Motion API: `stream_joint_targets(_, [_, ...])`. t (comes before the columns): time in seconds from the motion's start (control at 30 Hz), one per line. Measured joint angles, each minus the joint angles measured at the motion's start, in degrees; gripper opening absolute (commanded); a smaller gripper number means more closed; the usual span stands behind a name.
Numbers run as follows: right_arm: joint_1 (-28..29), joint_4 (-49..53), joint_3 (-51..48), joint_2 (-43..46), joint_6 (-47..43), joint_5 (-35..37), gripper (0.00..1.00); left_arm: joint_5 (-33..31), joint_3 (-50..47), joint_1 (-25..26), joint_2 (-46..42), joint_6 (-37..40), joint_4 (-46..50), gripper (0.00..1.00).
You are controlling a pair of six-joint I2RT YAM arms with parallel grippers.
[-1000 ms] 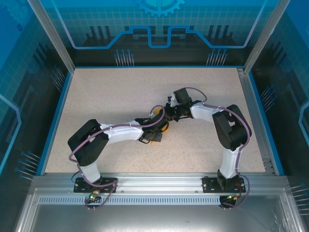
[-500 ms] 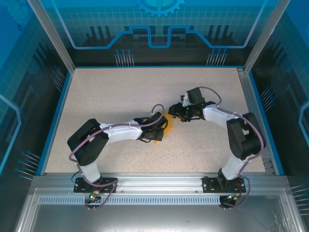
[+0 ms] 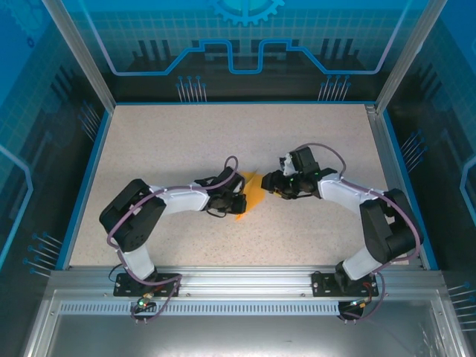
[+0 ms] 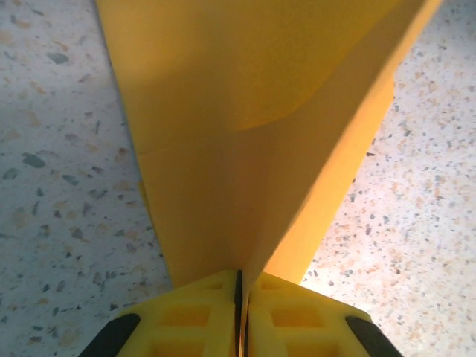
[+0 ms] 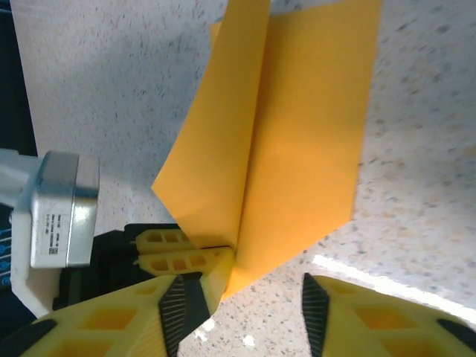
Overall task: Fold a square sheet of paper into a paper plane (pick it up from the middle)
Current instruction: Fourth fold the wing at the center of the table.
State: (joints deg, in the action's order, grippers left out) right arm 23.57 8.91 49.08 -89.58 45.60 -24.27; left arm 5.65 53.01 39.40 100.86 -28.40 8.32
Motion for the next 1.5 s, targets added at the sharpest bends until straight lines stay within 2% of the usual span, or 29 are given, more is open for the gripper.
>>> stream_joint_targets(0.07, [1.3, -1.1, 0.0, -0.8, 0.7, 0.0, 0.32, 1.9, 0.0, -0.6, 0.0, 0.0, -0.7, 0.12])
stream_joint_targets(0.17, [2.9, -2.8, 0.1, -2.6, 1.7, 0.0, 0.23, 4.4, 0.0, -1.3, 0.0, 0.1, -1.4, 0.11])
stream_joint_targets(0.4, [5.1, -6.5, 0.1, -5.6, 4.7, 0.3, 0.11, 10.4, 0.0, -3.3, 0.0, 0.1, -1.5, 0.11])
stream_joint_targets(0.8, [6.6, -14.1, 0.1, -7.8, 10.4, 1.6, 0.1, 19.7, 0.0, -6.4, 4.5, 0.3, -4.4, 0.1])
stream_joint_targets(1.37, [6.8, -16.0, 4.2, -14.1, 12.9, 4.0, 0.1, 25.5, 0.0, -8.8, 6.2, -0.1, -6.9, 0.11])
stream_joint_targets(1.5, [6.8, -15.8, 4.2, -15.2, 12.9, 4.4, 0.1, 26.2, 0.0, -9.2, 6.4, -0.2, -7.2, 0.15])
